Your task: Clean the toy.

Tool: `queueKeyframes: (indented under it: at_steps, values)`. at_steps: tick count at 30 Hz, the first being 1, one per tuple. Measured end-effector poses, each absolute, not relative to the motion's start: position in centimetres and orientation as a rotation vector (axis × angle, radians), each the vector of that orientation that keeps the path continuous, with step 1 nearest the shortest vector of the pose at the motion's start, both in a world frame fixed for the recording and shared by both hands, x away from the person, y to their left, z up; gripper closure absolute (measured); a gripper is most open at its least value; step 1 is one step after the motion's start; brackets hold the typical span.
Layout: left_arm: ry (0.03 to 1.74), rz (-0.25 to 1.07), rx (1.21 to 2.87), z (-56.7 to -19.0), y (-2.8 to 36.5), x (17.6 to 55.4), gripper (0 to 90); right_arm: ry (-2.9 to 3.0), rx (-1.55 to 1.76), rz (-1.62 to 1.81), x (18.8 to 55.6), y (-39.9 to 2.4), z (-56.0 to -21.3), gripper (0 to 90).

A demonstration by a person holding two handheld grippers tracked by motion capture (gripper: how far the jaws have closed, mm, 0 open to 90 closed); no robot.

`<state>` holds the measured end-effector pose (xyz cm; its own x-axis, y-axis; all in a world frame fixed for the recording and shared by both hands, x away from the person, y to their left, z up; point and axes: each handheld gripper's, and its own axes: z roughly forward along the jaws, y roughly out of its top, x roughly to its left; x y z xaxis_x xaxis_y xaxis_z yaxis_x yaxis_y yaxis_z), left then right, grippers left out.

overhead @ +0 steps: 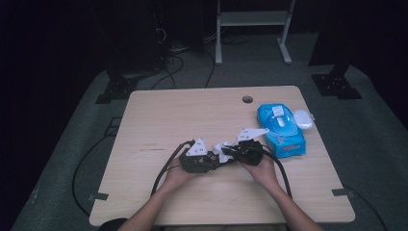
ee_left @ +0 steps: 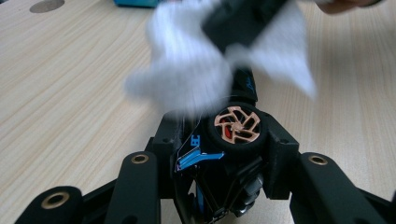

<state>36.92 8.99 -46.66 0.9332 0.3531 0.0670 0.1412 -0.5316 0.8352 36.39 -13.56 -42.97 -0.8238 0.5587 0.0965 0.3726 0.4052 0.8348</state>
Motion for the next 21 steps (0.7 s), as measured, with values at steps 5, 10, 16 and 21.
queueKeyframes:
  at_steps: [5,10,16,21]
  values:
    - [0.345,0.279,2.136,-46.7,9.0,37.0,57.7,2.485,0.741,1.377,36.0,-12.3,-42.9,85.2]
    - [0.345,0.278,2.132,-46.7,9.1,37.0,57.6,2.428,0.871,1.367,36.9,-15.1,-43.0,85.2]
    - [0.345,0.283,2.138,-46.6,9.0,37.0,57.6,2.472,0.8,1.419,36.2,-12.8,-43.1,85.3]
    - [0.346,0.281,2.142,-46.6,9.1,37.0,57.7,2.486,0.76,1.396,36.1,-12.4,-43.0,85.2]
